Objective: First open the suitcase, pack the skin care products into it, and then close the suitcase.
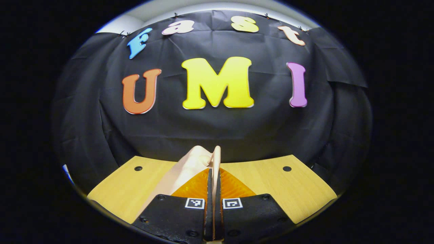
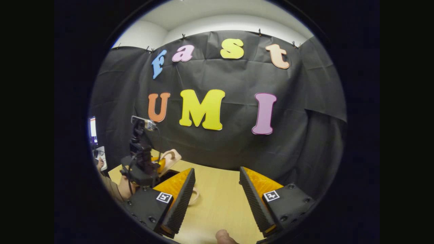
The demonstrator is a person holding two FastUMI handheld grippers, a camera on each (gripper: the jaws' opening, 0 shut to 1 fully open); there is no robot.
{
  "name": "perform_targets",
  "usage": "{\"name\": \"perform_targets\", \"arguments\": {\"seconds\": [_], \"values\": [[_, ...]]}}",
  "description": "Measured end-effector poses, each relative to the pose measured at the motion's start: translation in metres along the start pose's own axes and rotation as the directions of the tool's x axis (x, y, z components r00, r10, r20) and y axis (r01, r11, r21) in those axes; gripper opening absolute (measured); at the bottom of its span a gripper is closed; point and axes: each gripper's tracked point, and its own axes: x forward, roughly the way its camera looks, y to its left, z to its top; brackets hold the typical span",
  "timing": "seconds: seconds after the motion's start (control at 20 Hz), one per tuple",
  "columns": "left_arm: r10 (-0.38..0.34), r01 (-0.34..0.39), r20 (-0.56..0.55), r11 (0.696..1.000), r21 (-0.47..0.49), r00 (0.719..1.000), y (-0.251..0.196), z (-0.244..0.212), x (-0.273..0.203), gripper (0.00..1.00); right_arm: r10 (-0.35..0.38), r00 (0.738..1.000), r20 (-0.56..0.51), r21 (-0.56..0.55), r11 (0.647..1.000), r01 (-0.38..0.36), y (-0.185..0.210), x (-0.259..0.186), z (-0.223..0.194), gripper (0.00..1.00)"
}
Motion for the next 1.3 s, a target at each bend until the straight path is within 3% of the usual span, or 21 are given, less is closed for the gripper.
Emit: {"name": "perform_targets", "arguments": {"seconds": [0.2, 0.4, 0.6, 0.7, 0.8, 0.85, 0.95, 1.0, 1.15, 1.3], "values": [[-0.040, 0.051, -0.102, 0.993, 0.111, 0.994, -0.062, -0.064, 0.019, 0.05, -0.026, 0.999, -0.047, 0.021, 0.999, 0.027, -0.030, -0.003, -0.026, 0.77], [-0.018, 0.066, -0.224, 0.976, 0.206, 0.974, -0.086, -0.123, 0.037, 0.06, -0.058, 0.996, -0.070, 0.024, 0.998, 0.060, -0.070, -0.006, -0.044, 0.79], [0.042, 0.013, -0.211, 0.968, 0.252, 0.977, -0.099, -0.131, 0.043, 0.06, -0.067, 0.990, -0.122, 0.093, 0.993, 0.078, -0.106, -0.006, -0.074, 0.79], [0.035, 0.029, -0.242, 0.967, 0.253, 0.970, -0.105, -0.139, 0.045, 0.07, -0.081, 0.988, -0.130, 0.107, 0.990, 0.095, -0.121, -0.007, -0.082, 0.79], [-0.004, 0.067, -0.305, 0.978, 0.196, 0.952, -0.117, -0.146, 0.032, 0.25, -0.085, 0.989, -0.119, 0.122, 0.987, 0.100, -0.130, -0.010, -0.079, 0.79], [-0.004, 0.056, -0.311, 0.986, 0.157, 0.950, -0.118, -0.142, 0.025, 0.48, -0.087, 0.989, -0.119, 0.127, 0.987, 0.102, -0.134, -0.010, -0.077, 0.79], [-0.019, 0.037, -0.288, 0.997, 0.060, 0.958, -0.115, -0.117, 0.008, 0.73, -0.088, 0.991, -0.105, 0.136, 0.985, 0.102, -0.135, -0.009, -0.067, 0.79], [-0.011, 0.020, -0.269, 0.999, 0.032, 0.963, -0.107, -0.101, 0.000, 0.70, -0.099, 0.991, -0.085, 0.130, 0.985, 0.110, -0.133, -0.007, -0.059, 0.79], [0.027, -0.027, -0.201, 1.000, 0.001, 0.979, -0.066, -0.050, -0.034, 0.91, -0.127, 0.991, -0.042, 0.082, 0.988, 0.130, -0.112, 0.000, -0.043, 0.79], [0.070, -0.070, -0.106, 0.998, 0.000, 0.992, -0.014, 0.002, -0.073, 0.94, -0.119, 0.993, -0.011, 0.101, 0.988, 0.120, -0.065, 0.008, -0.026, 0.79]]}}
